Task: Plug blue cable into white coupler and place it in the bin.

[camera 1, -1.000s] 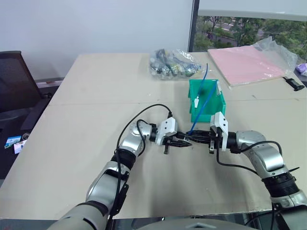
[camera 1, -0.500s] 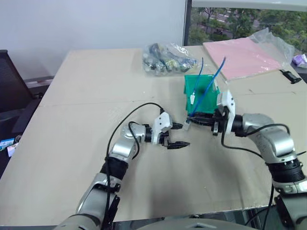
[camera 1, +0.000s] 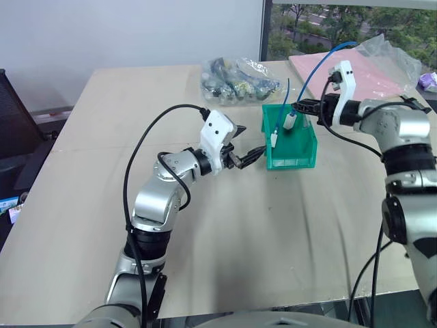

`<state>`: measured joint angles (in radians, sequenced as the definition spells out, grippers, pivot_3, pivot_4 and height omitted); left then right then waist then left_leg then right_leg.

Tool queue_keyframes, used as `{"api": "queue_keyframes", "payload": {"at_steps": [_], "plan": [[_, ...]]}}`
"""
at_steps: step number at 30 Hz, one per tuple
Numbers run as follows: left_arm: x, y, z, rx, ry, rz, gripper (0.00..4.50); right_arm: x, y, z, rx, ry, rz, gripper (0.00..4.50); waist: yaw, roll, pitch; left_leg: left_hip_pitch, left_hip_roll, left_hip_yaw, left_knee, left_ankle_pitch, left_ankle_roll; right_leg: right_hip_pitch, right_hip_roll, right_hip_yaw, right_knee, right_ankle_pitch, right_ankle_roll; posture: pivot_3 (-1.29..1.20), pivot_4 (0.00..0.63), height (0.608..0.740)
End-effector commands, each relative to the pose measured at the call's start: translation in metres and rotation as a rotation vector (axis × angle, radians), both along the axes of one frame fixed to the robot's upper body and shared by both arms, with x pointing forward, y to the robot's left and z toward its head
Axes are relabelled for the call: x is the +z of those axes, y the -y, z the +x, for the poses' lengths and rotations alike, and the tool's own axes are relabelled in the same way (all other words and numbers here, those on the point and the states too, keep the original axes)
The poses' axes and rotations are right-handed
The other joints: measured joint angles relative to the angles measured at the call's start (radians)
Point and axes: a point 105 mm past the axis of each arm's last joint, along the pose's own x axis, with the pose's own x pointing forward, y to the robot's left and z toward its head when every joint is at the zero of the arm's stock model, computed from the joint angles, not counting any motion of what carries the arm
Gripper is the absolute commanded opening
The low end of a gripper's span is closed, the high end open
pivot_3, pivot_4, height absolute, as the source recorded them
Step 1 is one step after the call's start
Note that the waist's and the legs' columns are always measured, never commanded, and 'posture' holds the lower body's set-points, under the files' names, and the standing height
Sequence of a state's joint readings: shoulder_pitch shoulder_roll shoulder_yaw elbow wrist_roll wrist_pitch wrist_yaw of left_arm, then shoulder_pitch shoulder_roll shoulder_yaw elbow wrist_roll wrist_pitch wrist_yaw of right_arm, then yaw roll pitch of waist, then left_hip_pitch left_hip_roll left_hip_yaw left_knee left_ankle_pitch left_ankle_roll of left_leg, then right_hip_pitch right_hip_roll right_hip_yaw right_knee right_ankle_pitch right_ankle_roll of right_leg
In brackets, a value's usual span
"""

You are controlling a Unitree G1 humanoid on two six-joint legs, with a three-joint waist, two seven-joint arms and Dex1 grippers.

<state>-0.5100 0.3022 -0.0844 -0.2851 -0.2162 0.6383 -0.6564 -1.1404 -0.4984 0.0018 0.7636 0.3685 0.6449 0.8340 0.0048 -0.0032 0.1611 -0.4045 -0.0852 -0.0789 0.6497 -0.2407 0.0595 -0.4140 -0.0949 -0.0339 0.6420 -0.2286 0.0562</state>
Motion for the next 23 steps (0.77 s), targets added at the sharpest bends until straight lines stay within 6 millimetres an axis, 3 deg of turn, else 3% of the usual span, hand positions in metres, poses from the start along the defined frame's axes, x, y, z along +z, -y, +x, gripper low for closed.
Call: {"api": "queue_keyframes", "payload": {"at_steps": [1,3,6,8,11,15,18,23], "plan": [[0.014,-0.001,-0.002,0.02,0.055,-0.002,4.07,0.036,0.025,0.024,-0.223,0.211,-0.021,1.92,-0.001,0.0,0.0,0.0,0.0,0.0,-0.001,0.0,0.0,0.0,0.0,0.0,0.0,0.0,0.0,0.0,0.15,0.728],[0.011,-0.003,-0.002,0.027,0.051,-0.002,4.07,0.049,0.05,0.032,-0.391,0.318,-0.077,3.01,0.002,0.0,0.001,-0.001,0.0,0.0,-0.001,0.001,-0.001,-0.001,0.0,0.0,0.0,0.0,0.0,0.0,0.15,0.728],[0.005,-0.005,-0.006,0.022,0.043,0.01,4.07,0.053,0.074,0.032,-0.497,0.383,-0.113,4.44,0.006,0.0,0.001,-0.006,-0.001,0.0,0.001,0.001,-0.001,-0.006,0.0,0.001,0.0,0.0,0.0,0.0,0.15,0.728],[0.0,-0.007,-0.011,0.016,0.037,0.02,4.07,0.051,0.085,0.027,-0.509,0.414,-0.114,4.44,0.005,0.0,0.001,-0.009,-0.001,0.0,0.002,0.001,-0.001,-0.009,0.0,0.002,0.0,0.0,0.0,0.0,0.15,0.728],[-0.007,-0.022,-0.021,0.03,0.012,-0.005,4.07,0.03,0.096,0.001,-0.404,0.427,-0.132,4.44,0.007,0.0,0.001,-0.009,0.0,0.0,0.001,0.001,-0.002,-0.009,0.001,0.002,0.0,0.0,0.0,0.0,0.15,0.728],[-0.031,-0.053,-0.038,0.103,0.002,0.019,4.07,-0.018,0.089,-0.069,-0.137,0.455,-0.146,4.44,0.01,0.001,0.0,-0.01,0.0,-0.004,0.001,0.001,-0.001,-0.009,0.002,0.003,-0.001,0.0,0.0,0.0,0.15,0.728],[-0.06,-0.068,-0.06,0.116,-0.068,0.049,4.07,-0.069,0.087,-0.125,0.002,0.366,-0.152,4.44,0.009,0.004,0.0,-0.009,0.001,-0.004,-0.001,0.001,-0.001,-0.009,0.002,0.005,-0.001,0.0,0.0,0.0,0.15,0.728],[-0.099,-0.082,-0.087,0.148,-0.149,0.11,4.07,-0.132,0.089,-0.178,0.142,0.147,-0.202,4.44,0.005,0.007,0.002,-0.004,0.001,0.001,0.003,-0.002,0.003,-0.006,0.003,0.012,0.0,0.002,-0.004,0.0,0.15,0.728]]}}
